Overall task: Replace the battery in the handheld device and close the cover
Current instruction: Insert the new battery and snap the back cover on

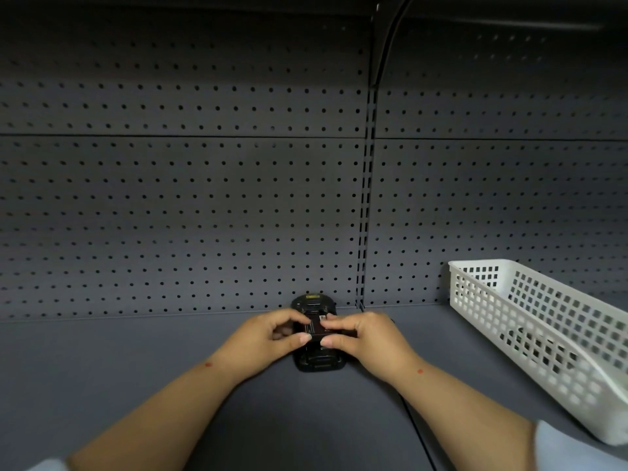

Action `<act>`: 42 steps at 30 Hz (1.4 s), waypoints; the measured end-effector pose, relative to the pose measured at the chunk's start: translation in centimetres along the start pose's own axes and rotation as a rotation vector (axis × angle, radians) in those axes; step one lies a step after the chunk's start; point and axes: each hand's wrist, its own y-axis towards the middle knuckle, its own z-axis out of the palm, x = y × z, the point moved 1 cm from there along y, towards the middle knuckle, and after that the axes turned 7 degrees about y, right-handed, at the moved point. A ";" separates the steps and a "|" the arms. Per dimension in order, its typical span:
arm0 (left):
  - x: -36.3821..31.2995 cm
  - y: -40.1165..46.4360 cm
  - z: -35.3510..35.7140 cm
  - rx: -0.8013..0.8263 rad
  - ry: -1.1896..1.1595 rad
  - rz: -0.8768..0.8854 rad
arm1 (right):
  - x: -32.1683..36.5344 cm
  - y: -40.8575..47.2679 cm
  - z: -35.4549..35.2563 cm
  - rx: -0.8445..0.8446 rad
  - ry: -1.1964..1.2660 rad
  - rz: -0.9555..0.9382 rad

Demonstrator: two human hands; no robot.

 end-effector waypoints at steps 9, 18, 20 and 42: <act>0.1 0.1 0.2 0.006 -0.050 -0.011 | 0.0 0.3 -0.1 0.101 -0.046 -0.042; -0.1 0.0 0.1 0.030 0.099 -0.018 | 0.9 -0.3 -0.2 0.161 -0.174 -0.062; 0.1 -0.1 0.0 0.040 0.094 -0.014 | 0.9 -0.3 -0.2 0.164 -0.192 -0.065; -0.1 -0.3 0.0 0.153 0.067 -0.018 | -2.7 0.1 -5.9 0.181 -0.220 0.267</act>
